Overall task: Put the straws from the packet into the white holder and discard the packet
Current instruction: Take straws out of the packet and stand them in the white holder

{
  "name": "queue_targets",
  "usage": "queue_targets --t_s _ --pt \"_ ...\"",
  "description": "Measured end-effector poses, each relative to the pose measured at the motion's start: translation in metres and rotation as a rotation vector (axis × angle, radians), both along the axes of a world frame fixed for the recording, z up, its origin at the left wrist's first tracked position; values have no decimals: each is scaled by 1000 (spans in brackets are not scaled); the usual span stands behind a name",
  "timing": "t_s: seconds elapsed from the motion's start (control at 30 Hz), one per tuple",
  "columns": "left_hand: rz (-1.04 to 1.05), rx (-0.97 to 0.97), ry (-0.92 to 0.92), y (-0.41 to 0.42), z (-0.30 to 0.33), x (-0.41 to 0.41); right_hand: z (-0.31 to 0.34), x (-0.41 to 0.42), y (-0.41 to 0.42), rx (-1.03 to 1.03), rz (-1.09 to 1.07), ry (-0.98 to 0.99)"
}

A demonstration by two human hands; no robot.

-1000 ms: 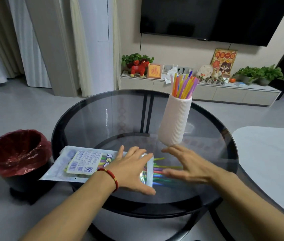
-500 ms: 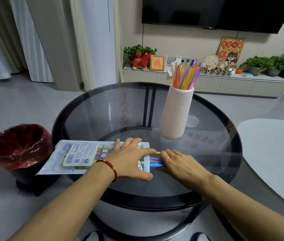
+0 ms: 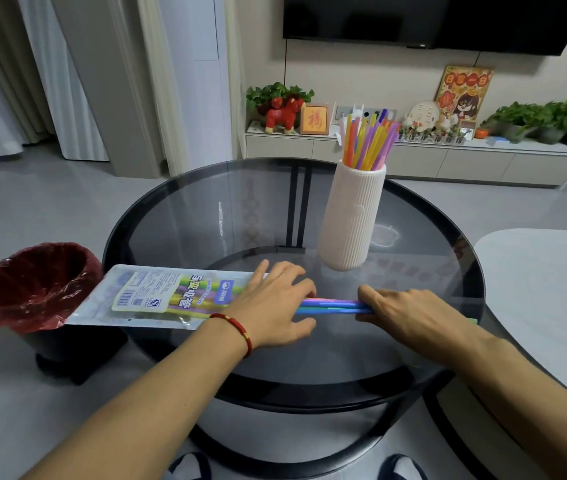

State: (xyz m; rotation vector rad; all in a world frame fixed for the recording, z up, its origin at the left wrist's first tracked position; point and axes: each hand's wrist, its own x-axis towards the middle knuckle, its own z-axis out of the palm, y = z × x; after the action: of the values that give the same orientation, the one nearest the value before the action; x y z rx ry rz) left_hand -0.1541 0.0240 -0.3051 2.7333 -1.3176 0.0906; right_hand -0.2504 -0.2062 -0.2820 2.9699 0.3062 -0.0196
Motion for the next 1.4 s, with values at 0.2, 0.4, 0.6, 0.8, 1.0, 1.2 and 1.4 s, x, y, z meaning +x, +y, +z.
queue_targets --t_s 0.2,0.4,0.6,0.8,1.0,1.2,1.4 --pt "-49 -167 -97 -29 8 -11 31 -18 -7 -13 -4 -371" --pt "83 -475 31 -49 28 -15 36 -38 3 491 78 -982" --pt "54 -668 109 -77 39 -32 31 -16 30 1114 -291 -496" --pt "-16 -853 337 -91 48 -51 38 15 46 1299 -345 -633" --pt "2 -868 440 -81 52 -41 61 30 50 1425 -272 -692" --pt "209 -708 381 -38 41 -8 81 42 33 1482 -159 -656" --pt "340 -605 347 -15 27 2 42 49 44 1345 -282 -498"
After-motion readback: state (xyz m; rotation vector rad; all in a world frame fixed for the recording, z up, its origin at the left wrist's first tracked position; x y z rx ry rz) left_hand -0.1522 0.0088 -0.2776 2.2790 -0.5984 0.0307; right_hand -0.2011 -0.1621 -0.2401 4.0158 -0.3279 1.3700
